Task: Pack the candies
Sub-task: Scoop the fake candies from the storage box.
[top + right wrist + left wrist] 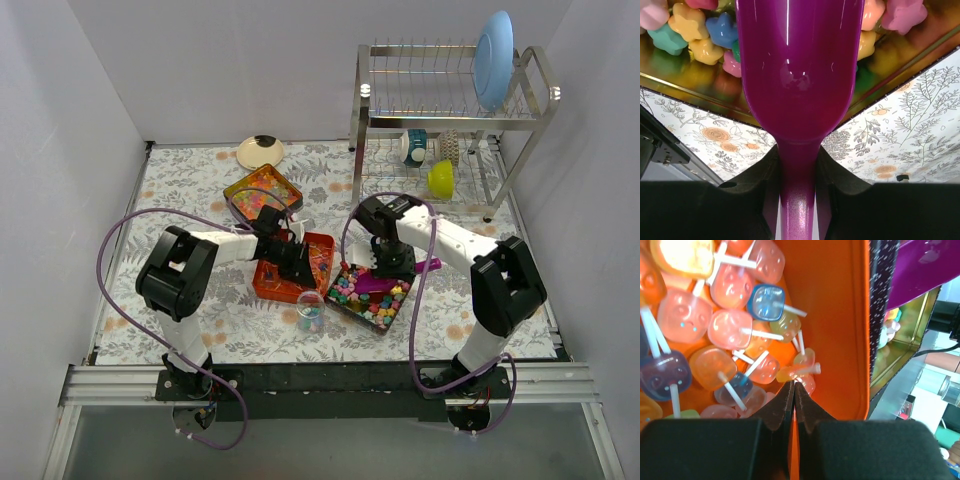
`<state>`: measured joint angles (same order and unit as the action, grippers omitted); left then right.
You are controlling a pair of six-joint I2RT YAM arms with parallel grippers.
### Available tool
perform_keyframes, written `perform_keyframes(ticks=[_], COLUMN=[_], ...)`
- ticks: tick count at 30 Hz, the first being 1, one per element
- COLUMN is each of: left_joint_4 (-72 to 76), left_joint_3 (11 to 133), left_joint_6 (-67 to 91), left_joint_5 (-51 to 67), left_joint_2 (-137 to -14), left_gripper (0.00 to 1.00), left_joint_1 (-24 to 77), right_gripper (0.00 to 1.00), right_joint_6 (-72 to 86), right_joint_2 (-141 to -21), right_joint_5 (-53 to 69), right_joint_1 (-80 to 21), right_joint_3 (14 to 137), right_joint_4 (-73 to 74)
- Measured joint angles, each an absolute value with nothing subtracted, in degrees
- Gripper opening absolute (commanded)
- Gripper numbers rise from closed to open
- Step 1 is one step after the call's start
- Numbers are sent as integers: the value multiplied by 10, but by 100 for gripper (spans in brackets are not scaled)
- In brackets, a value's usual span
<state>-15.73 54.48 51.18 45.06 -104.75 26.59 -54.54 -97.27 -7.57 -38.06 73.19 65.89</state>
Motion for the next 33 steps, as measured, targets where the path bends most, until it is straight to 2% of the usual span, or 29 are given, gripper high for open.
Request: perform_keyframes(ticks=[8,16,23,33], left_joint_4=[-146,-141,-132,-118], left_joint_3=[560,568,573,596], left_joint_6=[515,519,529,543], left_joint_5=[453,461,474,484], left_joint_2=[-1049,-1064,-1068,-1085], left_gripper=[0,0,0,0], left_joint_1=[266,266,266,266], right_gripper=[1,1,1,1], right_joint_6=[-546,-603,-626,-606], right_joint_2=[-981,-956,-966,-1010], right_joint_5=[-106,-152,-180,-145], right_joint_1=[-398,-467,-491,-504], right_joint_3=[746,670,674,708], right_joint_4=[638,568,554,544])
